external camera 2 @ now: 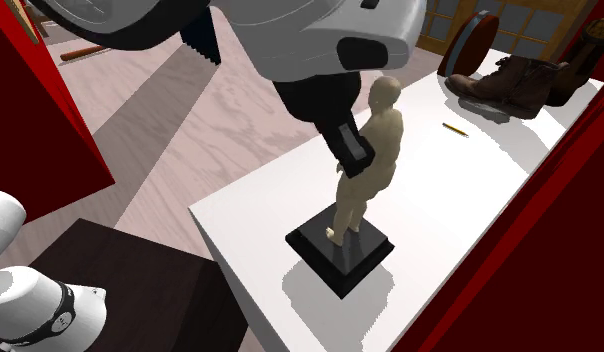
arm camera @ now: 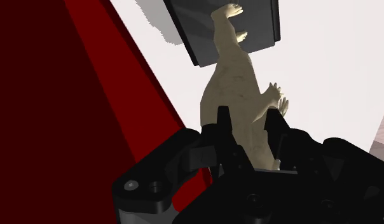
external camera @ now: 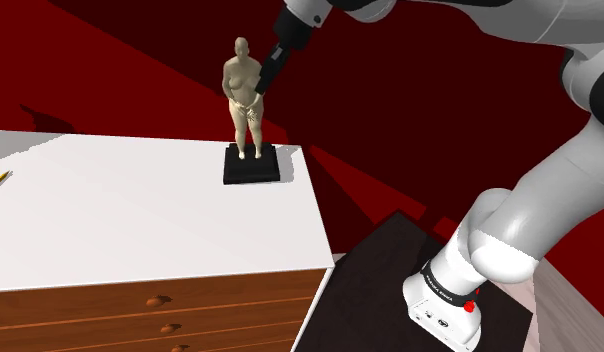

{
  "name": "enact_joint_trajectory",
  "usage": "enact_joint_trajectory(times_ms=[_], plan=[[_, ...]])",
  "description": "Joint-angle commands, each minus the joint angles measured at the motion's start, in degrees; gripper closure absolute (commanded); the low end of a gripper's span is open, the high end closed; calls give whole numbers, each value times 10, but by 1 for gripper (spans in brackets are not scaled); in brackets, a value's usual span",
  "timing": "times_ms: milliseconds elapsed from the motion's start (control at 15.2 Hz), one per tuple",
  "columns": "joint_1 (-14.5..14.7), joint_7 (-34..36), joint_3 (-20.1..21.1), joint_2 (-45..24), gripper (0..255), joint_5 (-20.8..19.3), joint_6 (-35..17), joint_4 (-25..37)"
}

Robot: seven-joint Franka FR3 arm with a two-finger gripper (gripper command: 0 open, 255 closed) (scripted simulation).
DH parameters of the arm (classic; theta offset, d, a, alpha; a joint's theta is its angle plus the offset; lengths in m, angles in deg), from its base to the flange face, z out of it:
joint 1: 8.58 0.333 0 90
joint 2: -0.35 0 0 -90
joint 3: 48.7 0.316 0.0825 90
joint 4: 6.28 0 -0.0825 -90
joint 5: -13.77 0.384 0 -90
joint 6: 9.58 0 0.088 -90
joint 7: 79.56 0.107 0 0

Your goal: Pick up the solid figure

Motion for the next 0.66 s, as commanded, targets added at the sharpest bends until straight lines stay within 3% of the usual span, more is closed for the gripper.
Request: enact_joint_trajectory(times_ms=[0,594], plan=[[-1,2,-1,-1,255,-1,15,17],[-2,13,-2,-11,255,-7,71,84]])
